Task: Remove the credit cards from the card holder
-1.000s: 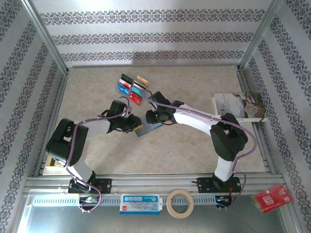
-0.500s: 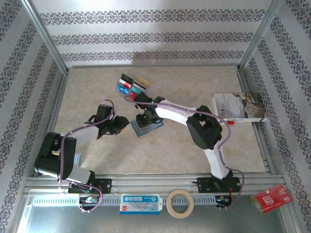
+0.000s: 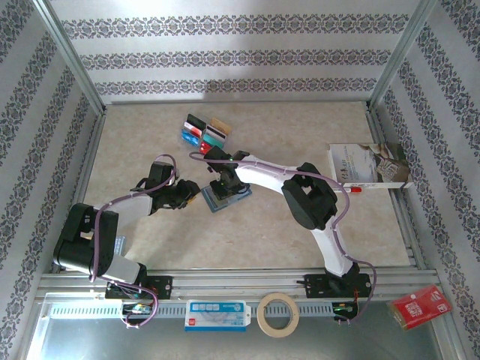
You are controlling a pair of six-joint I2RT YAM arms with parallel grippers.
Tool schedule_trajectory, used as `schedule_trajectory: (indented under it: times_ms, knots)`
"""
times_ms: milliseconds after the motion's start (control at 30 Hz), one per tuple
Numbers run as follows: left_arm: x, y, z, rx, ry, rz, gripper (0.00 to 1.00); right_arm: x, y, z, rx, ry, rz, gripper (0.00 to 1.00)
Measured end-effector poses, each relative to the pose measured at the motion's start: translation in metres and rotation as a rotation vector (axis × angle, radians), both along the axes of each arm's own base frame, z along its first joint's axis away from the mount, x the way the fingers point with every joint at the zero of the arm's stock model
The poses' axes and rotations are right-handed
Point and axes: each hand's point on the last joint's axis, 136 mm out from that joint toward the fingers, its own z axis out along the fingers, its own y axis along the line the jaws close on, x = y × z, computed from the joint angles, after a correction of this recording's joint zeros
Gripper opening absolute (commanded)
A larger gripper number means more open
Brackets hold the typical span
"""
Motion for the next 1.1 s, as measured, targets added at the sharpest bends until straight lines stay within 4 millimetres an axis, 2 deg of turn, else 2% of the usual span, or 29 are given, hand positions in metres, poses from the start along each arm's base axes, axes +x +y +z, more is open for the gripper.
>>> schedule_trajectory:
  times_ms: [100, 333, 567, 900, 1100]
  knots:
    - [0.000, -0.001, 0.001, -0.006, -0.001, -0.005, 0.32, -0.005, 0.003, -0.002, 0.031, 0.038, -0.044, 0.16]
    - [-0.001, -0.011, 0.003, -0.042, 0.011, -0.043, 0.32, -0.020, 0.012, 0.000, 0.127, 0.134, -0.155, 0.13]
    - [-0.011, -0.031, 0.000, -0.057, 0.030, -0.110, 0.30, -0.018, 0.013, 0.002, 0.227, 0.200, -0.246, 0.13]
    - [-0.030, -0.043, -0.009, -0.058, 0.075, -0.138, 0.25, -0.013, 0.014, 0.003, 0.287, 0.233, -0.284, 0.13]
    - [-0.031, -0.046, -0.015, -0.065, 0.094, -0.139, 0.23, -0.014, 0.015, 0.002, 0.298, 0.237, -0.283, 0.13]
